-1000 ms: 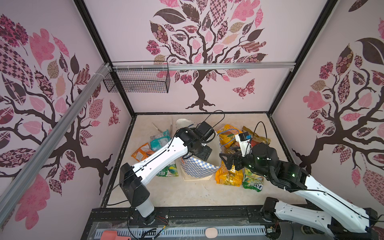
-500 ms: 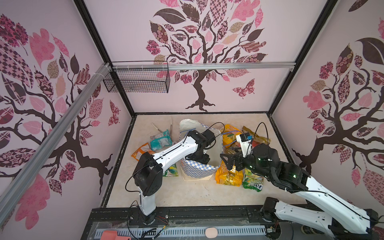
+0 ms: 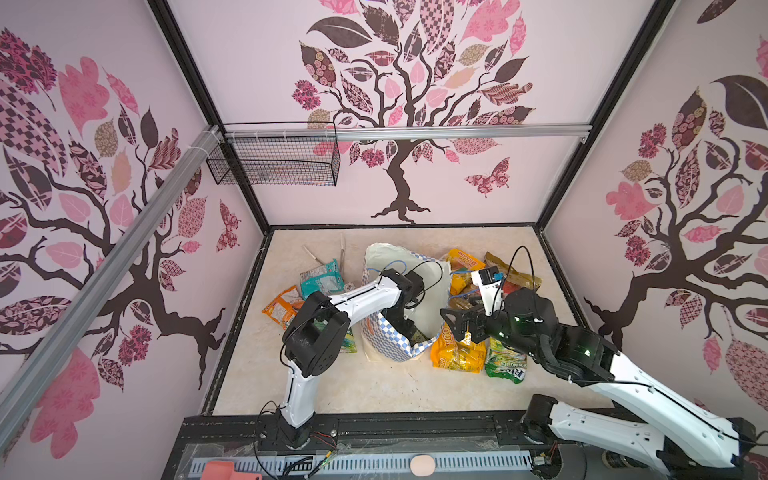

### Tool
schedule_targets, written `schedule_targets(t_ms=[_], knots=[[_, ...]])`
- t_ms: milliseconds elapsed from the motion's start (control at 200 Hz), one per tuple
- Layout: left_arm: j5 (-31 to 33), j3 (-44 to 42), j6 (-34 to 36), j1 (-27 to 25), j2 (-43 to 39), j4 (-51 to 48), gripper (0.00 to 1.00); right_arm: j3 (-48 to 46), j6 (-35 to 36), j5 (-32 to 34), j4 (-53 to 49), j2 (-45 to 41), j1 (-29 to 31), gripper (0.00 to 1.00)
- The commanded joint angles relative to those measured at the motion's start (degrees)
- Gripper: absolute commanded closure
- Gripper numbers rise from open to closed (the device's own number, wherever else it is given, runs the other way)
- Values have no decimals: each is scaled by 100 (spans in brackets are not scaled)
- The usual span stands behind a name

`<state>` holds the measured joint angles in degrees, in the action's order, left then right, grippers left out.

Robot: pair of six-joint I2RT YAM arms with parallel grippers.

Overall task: Take the snacks out of the paper bag
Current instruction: 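Close the left gripper on the green Spring Tea packet inside the bag, then lift the green packet up out of the bag with the left gripper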

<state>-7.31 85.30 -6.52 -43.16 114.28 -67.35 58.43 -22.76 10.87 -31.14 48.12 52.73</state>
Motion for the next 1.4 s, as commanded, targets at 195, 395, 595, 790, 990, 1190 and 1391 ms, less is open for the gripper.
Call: schedule_targets(t_ms=[195, 395, 595, 790, 990, 1190, 1391], knots=[[51, -286, -15, 105, -4, 263, 72, 70, -44, 96, -8, 11, -13, 0], [5, -164, -51, 161, -306, 278, 97, 55, -66, 94, -5, -1, -16, 0], [63, -40, -96, 166, -537, 277, 100, 46, -70, 111, -2, -30, -16, 0], [100, 92, -174, 163, -836, 299, 100, 38, -71, 110, -4, -31, -16, 0], [240, 366, -148, 163, -1061, 216, 100, 36, -70, 114, 9, -17, -12, 0], [430, 572, -110, 159, -1307, 172, 100, 56, -62, 91, 42, 35, -19, 0], [545, 824, -92, 154, -1645, 143, 100, 81, -61, 98, 63, 125, -24, 0]])
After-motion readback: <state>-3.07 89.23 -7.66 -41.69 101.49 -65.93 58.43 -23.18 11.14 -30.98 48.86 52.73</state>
